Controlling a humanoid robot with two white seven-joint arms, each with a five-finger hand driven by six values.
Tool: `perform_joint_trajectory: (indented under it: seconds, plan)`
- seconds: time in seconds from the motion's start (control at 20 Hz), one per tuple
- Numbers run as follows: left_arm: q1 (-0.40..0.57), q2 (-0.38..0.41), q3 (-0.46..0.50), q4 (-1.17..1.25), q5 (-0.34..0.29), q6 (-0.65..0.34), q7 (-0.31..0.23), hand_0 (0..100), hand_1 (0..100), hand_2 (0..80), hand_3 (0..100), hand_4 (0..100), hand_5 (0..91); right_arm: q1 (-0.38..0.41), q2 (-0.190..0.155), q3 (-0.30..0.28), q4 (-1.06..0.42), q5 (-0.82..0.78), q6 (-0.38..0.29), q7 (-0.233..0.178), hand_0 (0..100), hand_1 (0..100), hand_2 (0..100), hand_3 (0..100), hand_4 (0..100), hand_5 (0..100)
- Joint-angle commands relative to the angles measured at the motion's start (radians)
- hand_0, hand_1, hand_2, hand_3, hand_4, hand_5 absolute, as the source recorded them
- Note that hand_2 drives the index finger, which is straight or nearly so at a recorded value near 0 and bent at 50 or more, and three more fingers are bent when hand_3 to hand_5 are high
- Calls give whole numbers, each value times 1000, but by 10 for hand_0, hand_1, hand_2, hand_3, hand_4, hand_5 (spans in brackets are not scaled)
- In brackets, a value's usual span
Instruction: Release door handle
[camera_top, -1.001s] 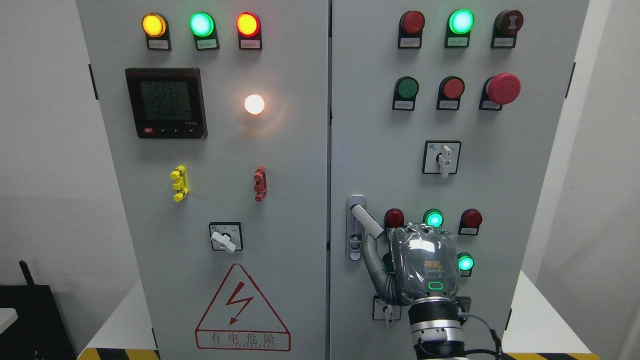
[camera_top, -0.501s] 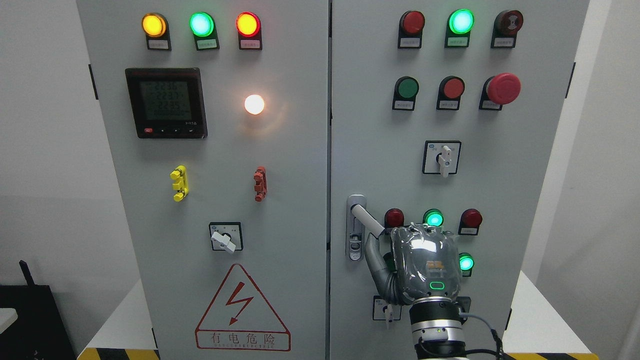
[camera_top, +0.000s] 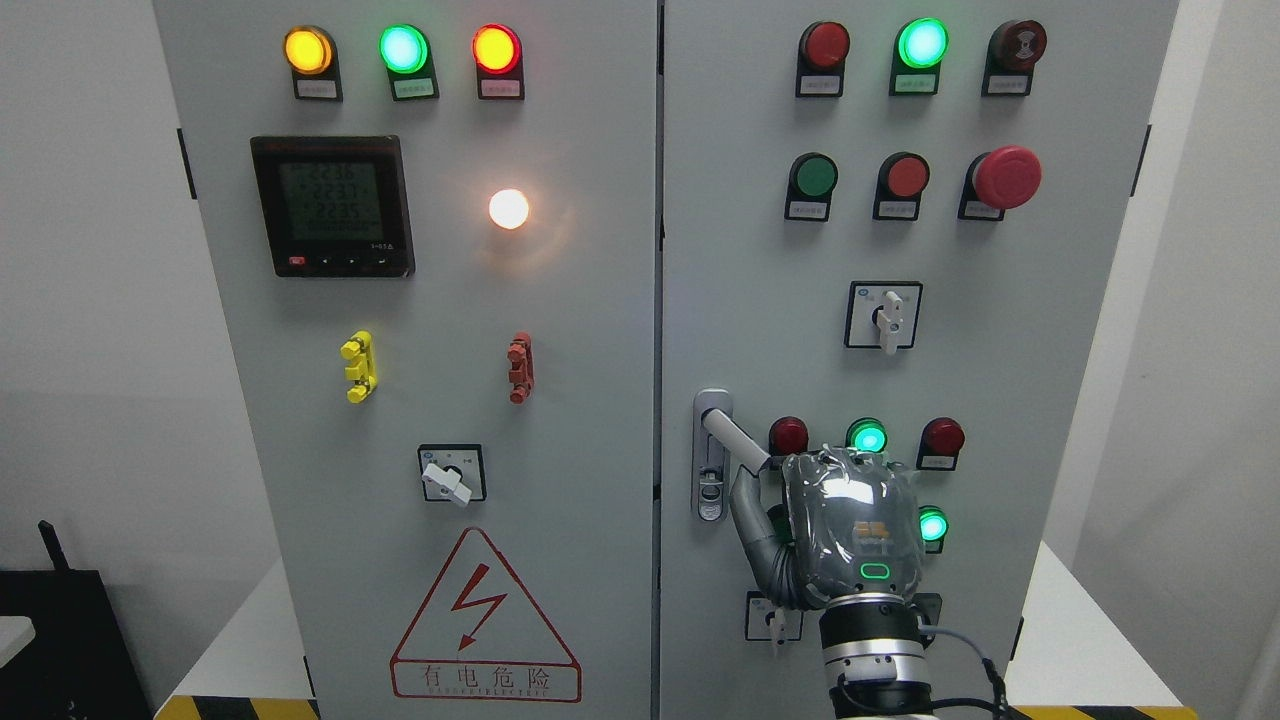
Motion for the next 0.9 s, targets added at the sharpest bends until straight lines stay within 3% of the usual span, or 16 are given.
perform_joint_trajectory:
  seconds: [0.0, 0.85]
  plan:
    - [0, 0, 0, -31, 1, 0, 1, 120, 389, 0, 0, 0, 0, -1, 1, 0, -6, 0, 0, -1, 661, 0, 1000, 1000, 1000, 962]
    - [0, 0, 0, -31, 0, 0, 1, 120, 389, 0, 0, 0, 0, -3, -1, -8, -8, 0, 0, -2, 668, 0, 1000, 1000, 1000, 963]
